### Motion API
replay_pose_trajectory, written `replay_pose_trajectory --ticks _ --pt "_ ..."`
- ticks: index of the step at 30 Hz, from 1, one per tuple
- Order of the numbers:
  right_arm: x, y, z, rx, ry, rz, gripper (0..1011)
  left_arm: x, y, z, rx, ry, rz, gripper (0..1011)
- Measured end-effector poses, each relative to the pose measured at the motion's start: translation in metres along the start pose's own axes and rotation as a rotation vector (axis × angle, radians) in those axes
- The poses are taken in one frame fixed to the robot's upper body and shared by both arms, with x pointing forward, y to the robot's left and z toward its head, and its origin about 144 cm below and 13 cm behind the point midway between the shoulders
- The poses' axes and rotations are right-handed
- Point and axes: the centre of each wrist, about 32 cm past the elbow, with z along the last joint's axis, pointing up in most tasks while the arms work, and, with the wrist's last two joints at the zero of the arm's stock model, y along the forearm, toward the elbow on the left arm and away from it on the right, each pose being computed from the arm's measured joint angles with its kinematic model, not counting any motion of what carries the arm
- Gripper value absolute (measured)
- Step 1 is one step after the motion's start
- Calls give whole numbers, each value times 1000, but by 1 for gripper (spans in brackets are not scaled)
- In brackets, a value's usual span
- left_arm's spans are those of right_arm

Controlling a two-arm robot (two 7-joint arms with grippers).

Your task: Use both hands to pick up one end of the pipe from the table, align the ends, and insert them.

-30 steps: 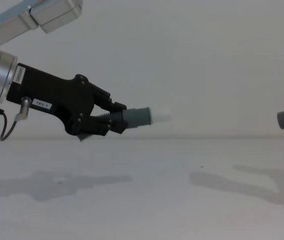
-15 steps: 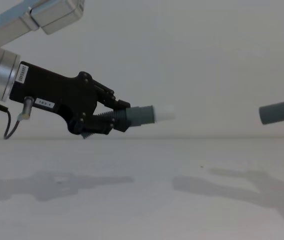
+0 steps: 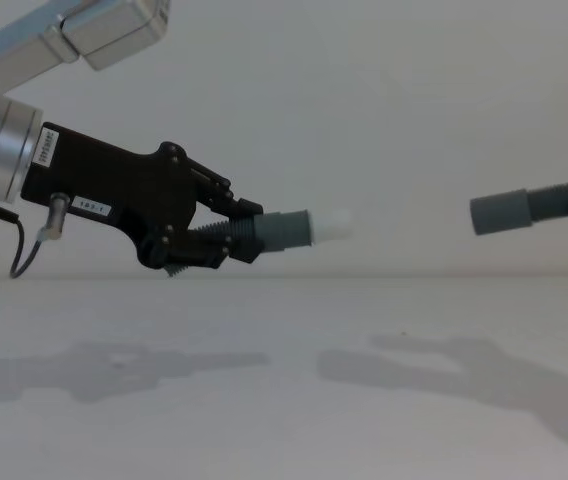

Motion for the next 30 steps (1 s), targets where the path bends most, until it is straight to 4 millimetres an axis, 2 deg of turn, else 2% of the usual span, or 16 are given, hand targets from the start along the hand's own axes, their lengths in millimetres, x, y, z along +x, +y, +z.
replay_pose_trajectory --ticks 15,30 --pt "6 21 7 87 -45 91 192 0 0 0 -1 -5 0 312" --pt "10 29 14 149 -62 131 191 0 0 0 -2 -6 0 312"
